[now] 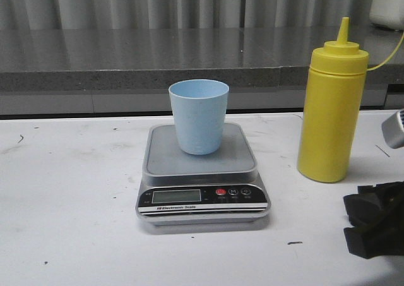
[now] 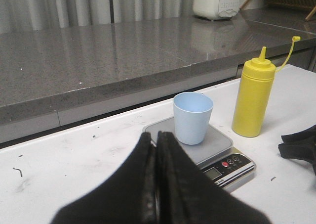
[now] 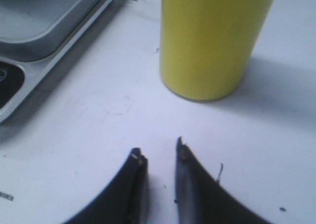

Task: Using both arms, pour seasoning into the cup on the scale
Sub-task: 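Open the right gripper and withdraw it from the bottle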

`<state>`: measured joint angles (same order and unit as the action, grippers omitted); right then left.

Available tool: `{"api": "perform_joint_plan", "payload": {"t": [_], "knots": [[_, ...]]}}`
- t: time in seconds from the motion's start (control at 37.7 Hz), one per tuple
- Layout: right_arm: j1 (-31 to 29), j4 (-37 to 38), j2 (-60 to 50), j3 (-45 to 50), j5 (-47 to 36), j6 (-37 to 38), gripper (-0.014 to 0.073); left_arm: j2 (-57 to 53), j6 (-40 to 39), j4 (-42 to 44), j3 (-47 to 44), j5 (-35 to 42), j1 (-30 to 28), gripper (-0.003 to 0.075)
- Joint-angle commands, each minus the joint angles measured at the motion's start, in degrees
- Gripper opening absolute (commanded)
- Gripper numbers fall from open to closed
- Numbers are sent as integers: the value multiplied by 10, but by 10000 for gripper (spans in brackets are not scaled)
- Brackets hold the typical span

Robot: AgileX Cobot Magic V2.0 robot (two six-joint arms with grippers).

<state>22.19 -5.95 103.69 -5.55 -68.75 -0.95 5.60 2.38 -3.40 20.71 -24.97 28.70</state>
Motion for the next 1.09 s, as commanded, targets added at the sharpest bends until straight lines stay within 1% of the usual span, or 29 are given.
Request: {"api": "perform_joint_plan", "payload": {"t": [0.0,0.11,0.27,0.35,0.42,0.61,0.72,0.88,0.98,1.06], "knots": [[-2,-6,-24,17,-50,-2,-63,6,-4,-7,15,50,0,-20],[-2,-6,-75,32,-50,-2,-62,6,-4,-7,15,50,0,-20],[-2,-22,-205,56,-47,-2,-62,6,-4,-7,15,50,0,-20],[-2,-35,-247,64,-35,-2,-62,6,-4,-7,15,50,0,-20],[-2,-56,-289,66,-1,-2,-62,6,-4,-7,15,50,0,-20],[-2,-71,-389,56,109,-5,-62,6,-4,-7,15,50,0,-20],[-2,-71,-441,37,180,-20,-62,6,-4,-7,15,50,0,-20],[-2,-71,-534,-18,331,-53,-62,6,-4,-7,15,50,0,-20],[-2,-71,-597,-61,439,-92,-62,6,-4,-7,15,50,0,-20],[-2,-71,-646,-88,502,-120,-62,6,-4,-7,15,50,0,-20]]}}
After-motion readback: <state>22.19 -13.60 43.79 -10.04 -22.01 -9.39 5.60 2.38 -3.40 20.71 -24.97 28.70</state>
